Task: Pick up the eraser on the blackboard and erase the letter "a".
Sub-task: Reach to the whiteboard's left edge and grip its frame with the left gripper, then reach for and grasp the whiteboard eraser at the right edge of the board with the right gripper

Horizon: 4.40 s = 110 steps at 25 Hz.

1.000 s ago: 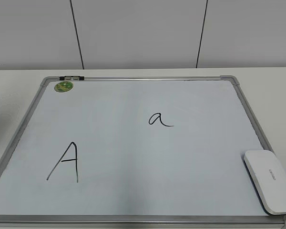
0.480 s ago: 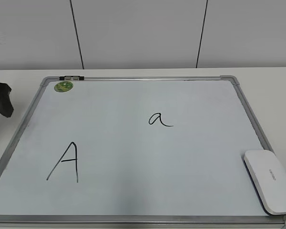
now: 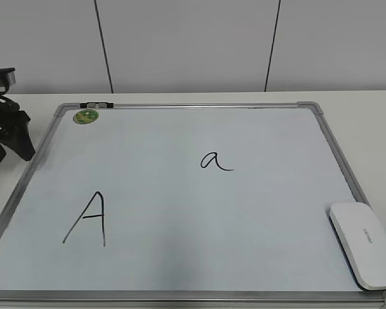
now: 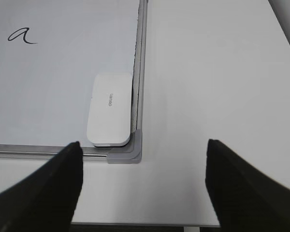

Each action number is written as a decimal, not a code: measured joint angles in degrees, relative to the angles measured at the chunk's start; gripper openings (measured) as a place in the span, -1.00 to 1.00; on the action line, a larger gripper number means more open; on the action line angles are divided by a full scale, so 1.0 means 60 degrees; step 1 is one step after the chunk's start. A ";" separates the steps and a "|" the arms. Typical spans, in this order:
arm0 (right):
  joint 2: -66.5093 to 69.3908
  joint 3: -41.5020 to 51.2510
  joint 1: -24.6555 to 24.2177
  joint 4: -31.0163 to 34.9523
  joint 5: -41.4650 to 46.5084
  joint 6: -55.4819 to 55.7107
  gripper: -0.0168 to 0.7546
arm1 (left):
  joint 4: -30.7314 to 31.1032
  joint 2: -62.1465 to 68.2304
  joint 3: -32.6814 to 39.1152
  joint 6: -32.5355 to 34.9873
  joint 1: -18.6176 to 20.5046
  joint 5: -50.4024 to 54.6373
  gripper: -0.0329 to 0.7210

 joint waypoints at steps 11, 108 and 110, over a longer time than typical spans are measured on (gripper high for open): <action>0.0000 0.0000 0.0000 0.0000 0.0000 0.0000 0.56 | -0.1017 0.0732 -0.0041 0.1020 0.0164 0.0083 0.20; 1.2021 -0.2866 0.0458 0.1939 -0.1715 -0.0756 0.56 | -0.1975 0.1356 -0.0174 0.1046 0.0784 0.0052 -0.82; 1.2488 -0.2873 0.0633 0.1623 -0.2037 -0.0393 0.56 | -0.1998 0.1356 -0.0174 0.1046 0.0784 0.0052 -0.82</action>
